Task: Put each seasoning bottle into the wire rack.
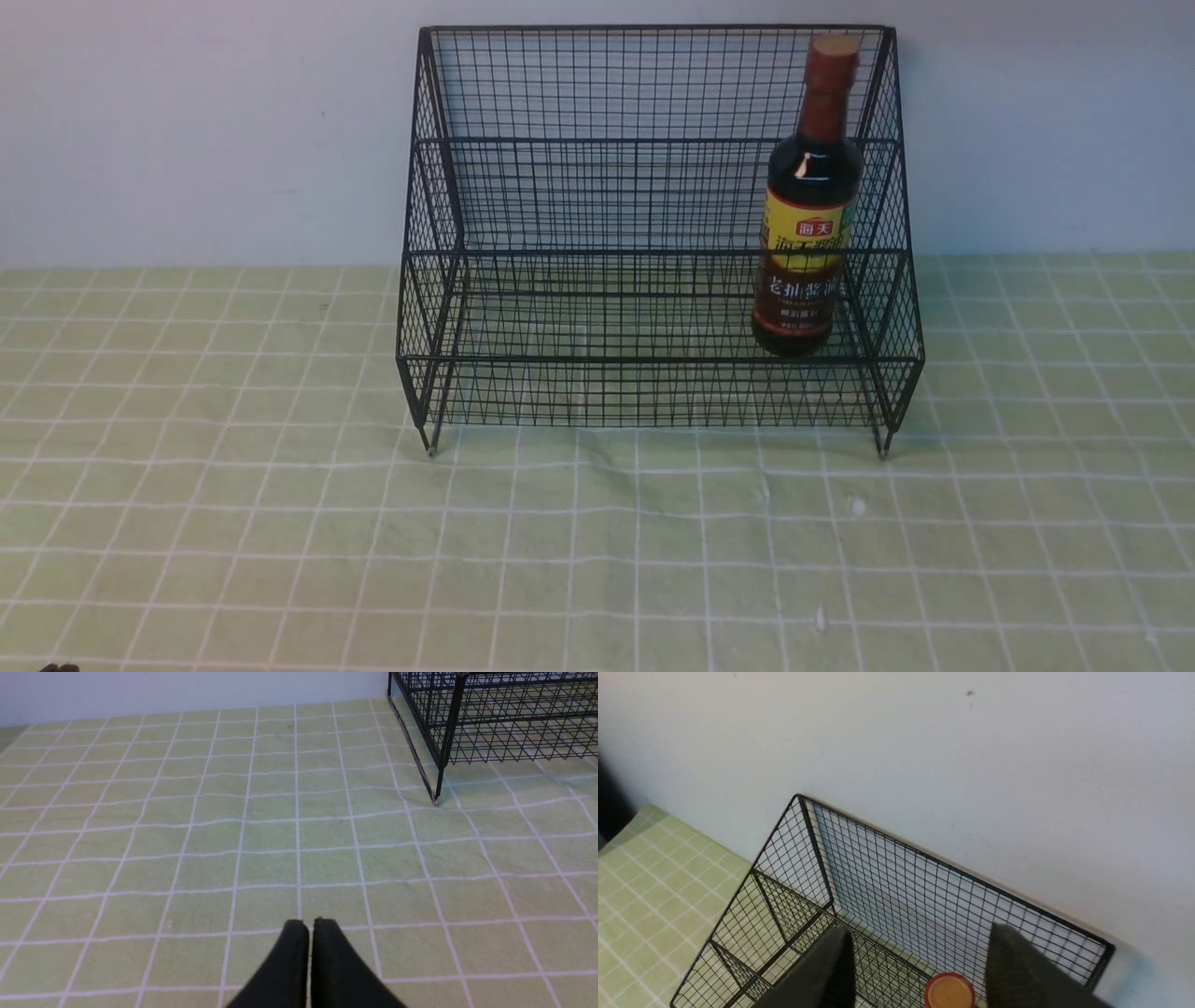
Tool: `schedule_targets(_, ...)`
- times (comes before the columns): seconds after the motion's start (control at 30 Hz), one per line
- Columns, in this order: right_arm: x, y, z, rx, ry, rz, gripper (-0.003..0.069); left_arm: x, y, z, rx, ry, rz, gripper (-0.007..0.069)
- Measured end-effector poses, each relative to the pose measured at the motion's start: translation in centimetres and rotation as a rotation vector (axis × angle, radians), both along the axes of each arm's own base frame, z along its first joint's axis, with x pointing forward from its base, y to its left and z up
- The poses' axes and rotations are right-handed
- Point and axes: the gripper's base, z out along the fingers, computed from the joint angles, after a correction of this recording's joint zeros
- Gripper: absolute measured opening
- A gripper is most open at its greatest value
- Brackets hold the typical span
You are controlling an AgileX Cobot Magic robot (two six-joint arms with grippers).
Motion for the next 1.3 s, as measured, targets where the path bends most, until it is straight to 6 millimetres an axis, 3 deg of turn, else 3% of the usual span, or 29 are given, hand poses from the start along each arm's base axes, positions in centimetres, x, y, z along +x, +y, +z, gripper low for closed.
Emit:
schedule_targets(0.13, -6.7, -1.9, 4.3, -0.023, -0.04, -0.136, 0.0071, 0.0, 0.0, 0.0, 0.0, 0.0, 0.0, -0.0005)
schedule_targets(0.2, -9.9, -3.0, 5.7, -0.043, -0.059, -0.221, 0.0015, 0.0, 0.0, 0.0, 0.0, 0.0, 0.0, -0.0005)
schedule_targets(0.23, -10.2, -3.2, 5.8, -0.048, -0.056, -0.239, 0.0011, 0.0, 0.0, 0.0, 0.0, 0.0, 0.0, -0.0005)
schedule_targets(0.27, -12.7, -4.0, 6.8, -0.048, -0.076, -0.306, -0.0002, 0.0, 0.0, 0.0, 0.0, 0.0, 0.0, -0.0005)
schedule_targets(0.3, -13.0, -4.1, 6.9, -0.055, -0.082, -0.313, -0.0003, 0.0, 0.0, 0.0, 0.0, 0.0, 0.0, -0.0005)
schedule_targets(0.47, -21.2, -6.6, 8.7, -0.056, -0.133, -0.496, -0.001, 0.0, 0.0, 0.0, 0.0, 0.0, 0.0, -0.0005)
schedule_targets(0.5, -23.4, -7.0, 8.7, -0.054, -0.163, -0.518, -0.001, 0.0, 0.0, 0.0, 0.0, 0.0, 0.0, -0.0005)
schedule_targets(0.57, -26.1, -7.5, 8.1, -0.043, -0.184, -0.535, -0.001, 0.0, 0.0, 0.0, 0.0, 0.0, 0.0, -0.0005)
schedule_targets(0.6, -26.4, -7.5, 8.0, -0.042, -0.186, -0.536, -0.001, 0.0, 0.0, 0.0, 0.0, 0.0, 0.0, -0.0005)
schedule_targets(0.67, -29.7, -7.9, 6.4, -0.01, -0.221, -0.546, -0.001, 0.0, 0.0, 0.0, 0.0, 0.0, 0.0, -0.0005)
schedule_targets(0.8, -32.7, -8.2, 2.3, 0.03, -0.276, -0.548, -0.001, 0.0, 0.0, 0.0, 0.0, 0.001, 0.0, -0.0005)
schedule_targets(0.9, -34.4, -8.2, -2.1, 0.052, -0.305, -0.535, -0.001, 0.0, 0.0, 0.0, 0.0, 0.001, 0.0, -0.0005)
schedule_targets(1.07, -34.9, -7.8, -7.2, 0.11, -0.314, -0.491, -0.001, 0.0, 0.0, 0.0, 0.0, 0.001, 0.0, -0.0005)
schedule_targets(1.1, -34.6, -7.4, -9.1, 0.153, -0.305, -0.462, -0.001, 0.0, 0.0, 0.0, 0.0, 0.001, 0.0, -0.0005)
schedule_targets(1.17, -34.7, -7.3, -9.9, 0.178, -0.301, -0.447, -0.001, 0.0, 0.0, 0.0, 0.0, 0.001, 0.0, -0.0005)
schedule_targets(1.2, -34.4, -6.8, -11.7, 0.227, -0.263, -0.413, -0.001, 0.0, 0.0, 0.0, 0.0, 0.001, 0.0, -0.0005)
schedule_targets(1.3, -33.6, -6.5, -14.3, 0.208, -0.219, -0.391, -0.0012, 0.0, 0.0, 0.0, 0.0, 0.001, 0.0, -0.0005)
